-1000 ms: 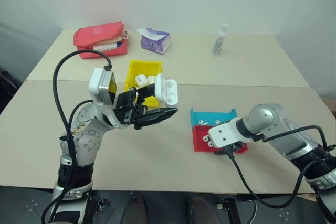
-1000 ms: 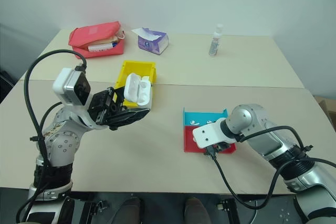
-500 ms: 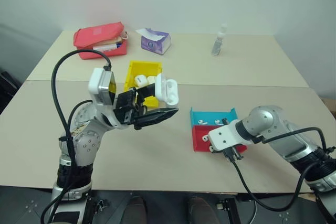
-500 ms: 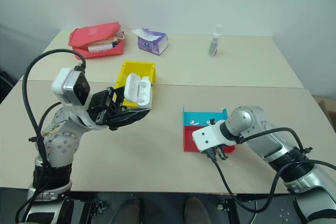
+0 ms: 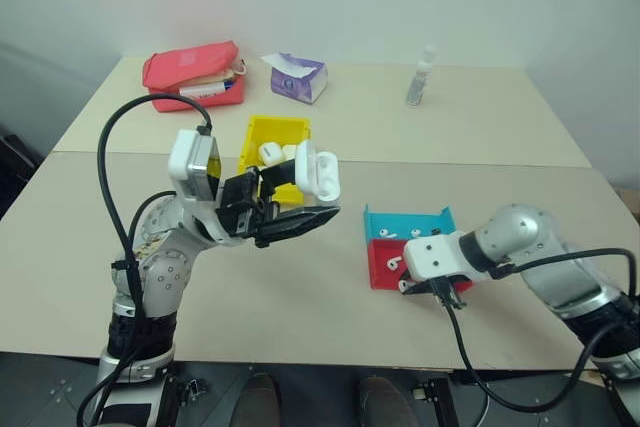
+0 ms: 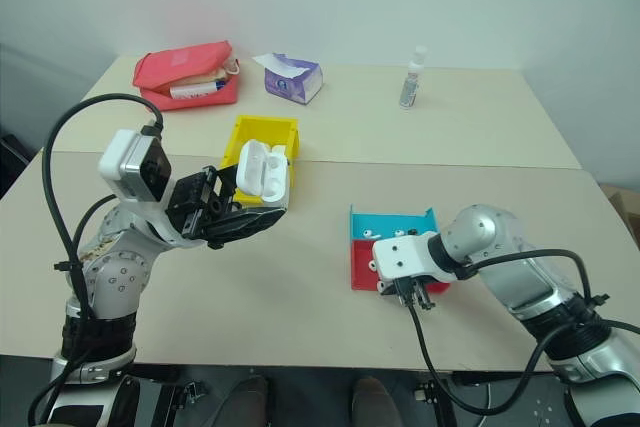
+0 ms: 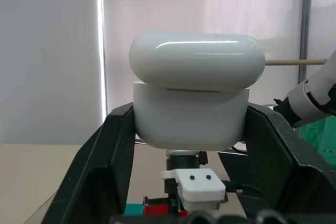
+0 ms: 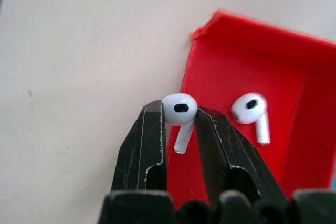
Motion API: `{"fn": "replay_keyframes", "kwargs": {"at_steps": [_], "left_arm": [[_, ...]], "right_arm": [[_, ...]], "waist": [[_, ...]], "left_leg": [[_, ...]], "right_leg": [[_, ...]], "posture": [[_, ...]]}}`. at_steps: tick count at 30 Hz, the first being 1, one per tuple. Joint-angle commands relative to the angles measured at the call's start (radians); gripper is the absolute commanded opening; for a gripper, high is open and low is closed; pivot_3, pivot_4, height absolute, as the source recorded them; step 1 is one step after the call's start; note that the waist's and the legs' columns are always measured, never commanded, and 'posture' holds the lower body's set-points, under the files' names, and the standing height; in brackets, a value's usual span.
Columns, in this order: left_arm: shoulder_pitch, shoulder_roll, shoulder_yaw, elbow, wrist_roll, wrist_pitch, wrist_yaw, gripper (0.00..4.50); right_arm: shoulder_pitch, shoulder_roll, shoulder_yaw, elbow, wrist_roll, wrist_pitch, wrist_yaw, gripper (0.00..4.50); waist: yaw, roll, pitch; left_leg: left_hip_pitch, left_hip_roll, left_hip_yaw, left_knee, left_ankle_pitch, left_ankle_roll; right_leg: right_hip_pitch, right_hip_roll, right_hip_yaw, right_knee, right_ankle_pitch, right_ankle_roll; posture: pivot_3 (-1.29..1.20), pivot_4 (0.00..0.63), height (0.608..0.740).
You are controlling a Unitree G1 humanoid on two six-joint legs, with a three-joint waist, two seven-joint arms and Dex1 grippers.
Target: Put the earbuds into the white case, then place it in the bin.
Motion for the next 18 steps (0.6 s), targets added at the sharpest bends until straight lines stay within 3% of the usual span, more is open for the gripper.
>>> {"fn": "replay_keyframes", "kwargs": {"at_steps": [1,10,18], "left_arm": [[-0.015,0.003,0.003,-0.008,-0.018,-0.011,-0.006,2.79],[-0.091,-0.021,-0.026,0.064,-0.011,-0.002,-0.017,2.79],[-0.167,-0.041,-0.051,0.15,-0.004,0.008,-0.043,2.79]], "right_arm": [[0.028,0.03,-0.18,-0.069,0.16,0.101,-0.067,0.64],[-0.027,0.283,-0.6,-0.184,0.619,0.37,-0.422,0.64],[-0.106,0.454,-0.648,-0.314,0.893,0.444,-0.761,0.64]], "waist": [[0.0,0.0,0.0],[0.0,0.0,0.0],[-0.002,0.0,0.0]], "left_leg": [[0.0,0.0,0.0,0.0,0.0,0.0],[-0.001,0.0,-0.001,0.0,0.0,0.0],[-0.002,0.0,-0.002,-0.002,0.0,0.0]], "right_leg": [[0.0,0.0,0.0,0.0,0.0,0.0],[0.0,0.0,-0.001,0.0,0.0,0.0],[-0.001,0.0,-0.002,-0.001,0.0,0.0]], "posture": [[0.0,0.15,0.74],[0.0,0.15,0.74],[0.0,0.15,0.74]]}}
